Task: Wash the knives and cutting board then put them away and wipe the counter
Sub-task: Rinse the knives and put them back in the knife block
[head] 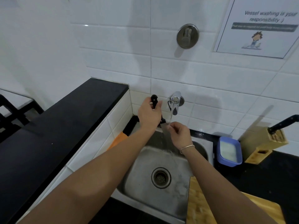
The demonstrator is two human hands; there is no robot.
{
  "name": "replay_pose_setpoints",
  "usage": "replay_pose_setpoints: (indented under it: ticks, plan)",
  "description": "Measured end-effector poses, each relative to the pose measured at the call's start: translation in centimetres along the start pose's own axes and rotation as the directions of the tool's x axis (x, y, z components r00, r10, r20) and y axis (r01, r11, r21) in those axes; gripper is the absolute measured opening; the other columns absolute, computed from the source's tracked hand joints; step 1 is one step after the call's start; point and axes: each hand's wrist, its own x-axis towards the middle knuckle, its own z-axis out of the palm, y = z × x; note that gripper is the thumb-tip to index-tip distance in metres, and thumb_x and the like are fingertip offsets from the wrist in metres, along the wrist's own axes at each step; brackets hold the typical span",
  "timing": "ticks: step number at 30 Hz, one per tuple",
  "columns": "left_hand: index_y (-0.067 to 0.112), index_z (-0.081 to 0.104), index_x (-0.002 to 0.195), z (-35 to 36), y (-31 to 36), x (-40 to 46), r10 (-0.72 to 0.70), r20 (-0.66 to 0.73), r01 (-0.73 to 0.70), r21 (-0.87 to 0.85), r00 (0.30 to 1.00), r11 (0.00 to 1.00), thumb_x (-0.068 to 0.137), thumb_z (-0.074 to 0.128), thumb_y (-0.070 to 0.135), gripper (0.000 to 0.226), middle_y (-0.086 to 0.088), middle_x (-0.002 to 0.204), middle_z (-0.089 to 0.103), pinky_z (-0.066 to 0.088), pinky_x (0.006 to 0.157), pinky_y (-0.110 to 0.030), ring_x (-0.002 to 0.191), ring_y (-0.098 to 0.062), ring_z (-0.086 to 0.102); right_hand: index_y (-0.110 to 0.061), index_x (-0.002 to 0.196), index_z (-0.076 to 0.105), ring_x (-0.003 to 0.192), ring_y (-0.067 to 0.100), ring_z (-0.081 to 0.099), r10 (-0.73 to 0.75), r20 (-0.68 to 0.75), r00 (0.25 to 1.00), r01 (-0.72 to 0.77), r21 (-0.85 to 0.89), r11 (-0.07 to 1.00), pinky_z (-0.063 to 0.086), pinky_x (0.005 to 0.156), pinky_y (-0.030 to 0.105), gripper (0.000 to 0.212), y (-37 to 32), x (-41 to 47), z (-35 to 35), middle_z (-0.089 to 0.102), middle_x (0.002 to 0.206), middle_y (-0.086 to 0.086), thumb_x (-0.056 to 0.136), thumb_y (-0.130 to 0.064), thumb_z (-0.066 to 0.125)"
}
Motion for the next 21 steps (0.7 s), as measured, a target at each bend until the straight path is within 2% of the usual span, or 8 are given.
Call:
replay_pose_setpoints:
  ticks: [2,5,8,11,13,16,19,21]
  plan:
    - [0.022,0.061,0.102,0.0,0.0,-0.1,-0.004,-0.01,0.004,0.001,1.0,1.0,0.097,0.068,0.036,0.016,-0.001,0.092,0.074,0.06,0.08,-0.044,0.085,-0.018,0.072,-0.023,0.073,0.059,0.055,-0.002,0.052,0.019,0.017,1.0,-0.02,0.031,0.999,0.045,0.064,0.019,0.024,0.1,0.0,0.2,0.059,0.064,-0.01,0.088,-0.016,0.076]
    - [0.02,0.063,0.1,0.1,-0.1,-0.5,-0.009,-0.013,0.009,0.022,1.0,1.0,0.096,0.068,0.037,0.018,-0.001,0.088,0.075,0.06,0.079,-0.043,0.083,-0.019,0.072,-0.018,0.065,0.057,0.05,-0.001,0.052,0.052,-0.011,0.999,-0.052,0.027,0.998,0.044,0.055,0.014,0.033,-0.3,0.0,0.3,0.061,0.056,-0.012,0.079,-0.028,0.085]
    - [0.018,0.064,0.103,0.0,0.0,-0.6,-0.012,0.001,0.012,0.026,1.0,1.0,0.096,0.069,0.036,0.019,-0.001,0.091,0.075,0.059,0.079,-0.039,0.085,-0.019,0.072,-0.018,0.063,0.057,0.05,0.005,0.048,0.054,-0.026,0.998,-0.055,-0.037,0.998,0.042,0.054,0.023,0.036,-0.9,-0.2,0.0,0.058,0.053,-0.009,0.088,-0.037,0.075]
    - [0.02,0.062,0.103,-0.1,0.1,-0.6,0.001,-0.007,0.0,0.045,1.0,0.999,0.097,0.069,0.034,0.016,0.0,0.091,0.072,0.054,0.076,-0.033,0.088,-0.018,0.07,-0.022,0.075,0.065,0.064,0.009,0.059,0.035,0.029,0.999,-0.035,0.003,0.999,0.045,0.065,0.025,0.021,-0.3,-0.6,0.0,0.066,0.068,-0.005,0.095,-0.026,0.067]
    - [0.023,0.059,0.1,-0.2,0.0,-0.8,-0.013,-0.015,0.014,0.043,1.0,0.999,0.097,0.068,0.033,0.015,0.0,0.092,0.072,0.055,0.078,-0.034,0.089,-0.018,0.07,-0.014,0.083,0.068,0.066,0.008,0.063,0.033,0.072,0.997,-0.036,0.037,0.999,0.049,0.064,0.02,0.012,-0.1,-0.8,0.0,0.068,0.071,-0.003,0.09,-0.02,0.074]
    - [0.021,0.061,0.101,0.0,-0.4,-0.9,-0.025,-0.016,0.026,0.062,1.0,0.998,0.097,0.069,0.035,0.016,0.0,0.093,0.074,0.056,0.081,-0.036,0.09,-0.018,0.071,-0.013,0.07,0.062,0.055,0.008,0.054,0.034,0.045,0.998,-0.033,-0.013,0.999,0.049,0.059,0.024,0.029,-0.2,-0.4,0.1,0.062,0.06,-0.003,0.082,-0.031,0.082]
    - [0.022,0.063,0.1,0.1,-0.2,-0.7,-0.011,-0.008,0.011,0.044,1.0,0.999,0.095,0.07,0.035,0.016,0.001,0.091,0.074,0.058,0.08,-0.037,0.086,-0.016,0.071,-0.012,0.064,0.058,0.054,0.016,0.053,0.049,0.018,0.999,-0.049,-0.014,0.999,0.047,0.059,0.032,0.039,-0.4,-0.2,0.1,0.061,0.059,0.008,0.087,-0.038,0.075]
    - [0.022,0.063,0.1,0.0,-0.2,-0.5,-0.01,-0.003,0.01,0.044,1.0,0.999,0.095,0.071,0.035,0.015,0.001,0.089,0.075,0.058,0.079,-0.037,0.085,-0.017,0.071,-0.018,0.063,0.059,0.051,0.008,0.053,0.057,0.019,0.998,-0.057,0.023,0.998,0.044,0.056,0.028,0.034,-0.5,-0.5,0.0,0.059,0.054,-0.004,0.091,-0.033,0.072]
